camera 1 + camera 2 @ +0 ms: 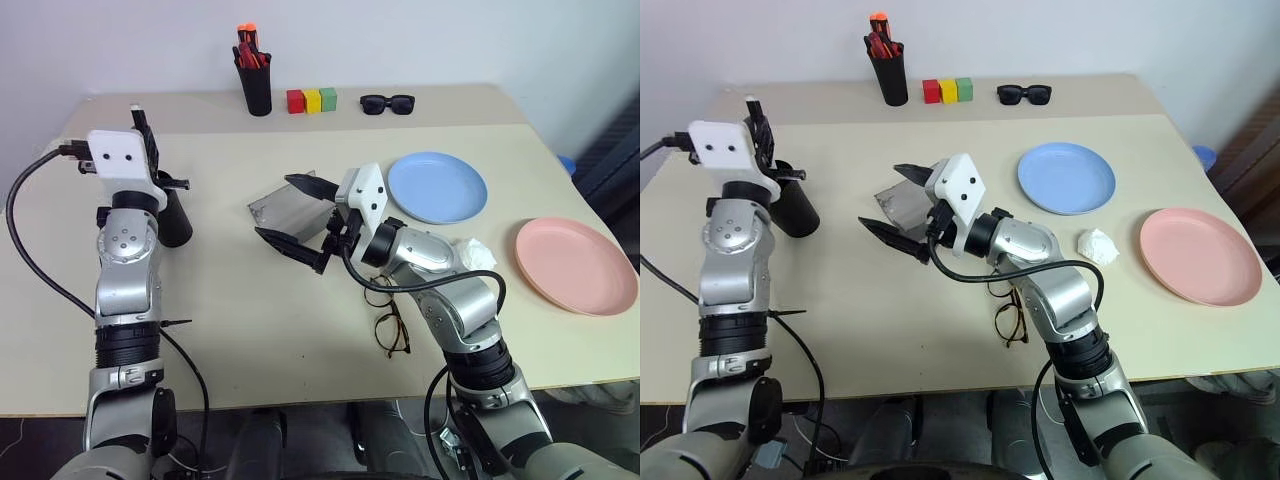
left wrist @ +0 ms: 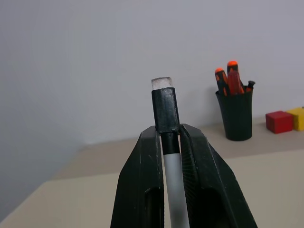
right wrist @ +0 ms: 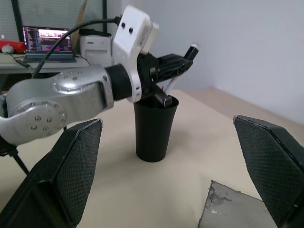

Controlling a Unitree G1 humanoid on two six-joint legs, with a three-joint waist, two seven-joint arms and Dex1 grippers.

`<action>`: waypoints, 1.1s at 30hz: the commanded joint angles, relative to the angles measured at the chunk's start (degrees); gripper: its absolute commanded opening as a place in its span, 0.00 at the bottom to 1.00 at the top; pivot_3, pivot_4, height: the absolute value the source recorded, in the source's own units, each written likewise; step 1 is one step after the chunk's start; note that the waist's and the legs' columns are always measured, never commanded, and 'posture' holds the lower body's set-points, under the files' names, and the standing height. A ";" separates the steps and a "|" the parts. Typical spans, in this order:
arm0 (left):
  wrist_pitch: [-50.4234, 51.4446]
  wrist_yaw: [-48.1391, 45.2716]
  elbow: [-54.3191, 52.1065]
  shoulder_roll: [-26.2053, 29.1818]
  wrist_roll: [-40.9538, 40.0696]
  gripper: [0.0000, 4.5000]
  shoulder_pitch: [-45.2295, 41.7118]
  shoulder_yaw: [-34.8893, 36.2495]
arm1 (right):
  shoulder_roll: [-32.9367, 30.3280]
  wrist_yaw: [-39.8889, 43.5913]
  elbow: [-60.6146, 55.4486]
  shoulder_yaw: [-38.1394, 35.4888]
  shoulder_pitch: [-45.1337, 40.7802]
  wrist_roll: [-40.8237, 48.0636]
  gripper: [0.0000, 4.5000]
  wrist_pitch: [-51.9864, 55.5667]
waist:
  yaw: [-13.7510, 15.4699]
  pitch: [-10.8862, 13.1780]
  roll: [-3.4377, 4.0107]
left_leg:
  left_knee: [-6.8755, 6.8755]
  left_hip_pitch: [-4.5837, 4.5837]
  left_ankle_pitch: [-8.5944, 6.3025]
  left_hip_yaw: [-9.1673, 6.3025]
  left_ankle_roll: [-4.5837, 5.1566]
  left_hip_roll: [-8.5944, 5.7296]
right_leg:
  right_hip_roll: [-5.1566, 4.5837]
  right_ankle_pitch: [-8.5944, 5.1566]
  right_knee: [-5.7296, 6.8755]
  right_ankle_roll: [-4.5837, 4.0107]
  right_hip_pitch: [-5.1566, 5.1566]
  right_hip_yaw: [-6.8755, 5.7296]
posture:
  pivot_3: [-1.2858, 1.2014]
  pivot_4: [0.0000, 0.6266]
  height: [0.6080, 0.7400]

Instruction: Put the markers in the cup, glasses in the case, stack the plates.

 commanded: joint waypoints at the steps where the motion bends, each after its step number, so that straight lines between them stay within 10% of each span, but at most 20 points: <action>1: -2.24 1.84 -1.97 0.62 1.77 0.01 0.51 0.43 | 0.31 -0.46 -1.58 0.18 0.18 0.21 1.00 -0.49 | 0.07 0.00 0.00 | 0.00 0.00 0.00 0.00 0.00 0.00 | 0.00 0.00 0.00 0.00 0.00 0.00 | 0.52 0.24 1.00; 7: -1.89 3.13 -2.72 0.47 2.24 0.01 2.09 0.60 | 0.10 -0.60 -1.73 0.27 0.78 0.15 1.00 -0.46 | 0.11 0.00 0.00 | 0.01 -0.01 0.00 0.00 0.00 0.00 | -0.01 0.00 -0.01 0.00 0.01 0.00 | 0.52 0.24 1.00; 15: -1.01 4.20 -3.88 0.35 3.37 0.84 3.60 0.38 | 0.07 -0.18 -0.99 0.73 0.77 0.07 1.00 -0.95 | 0.08 0.00 0.00 | 0.00 0.00 0.00 0.00 0.00 0.00 | 0.00 0.00 0.00 0.00 0.00 0.00 | 0.52 0.24 1.00; 33: 33.32 -34.28 -11.19 7.05 -16.72 0.99 -7.38 -21.86 | -18.86 3.30 -6.49 -6.13 9.09 -2.06 1.00 0.74 | -0.30 0.02 0.04 | -0.02 0.02 -0.01 0.00 0.02 0.00 | 0.04 -0.02 -0.01 -0.01 0.02 0.01 | 0.52 0.24 1.00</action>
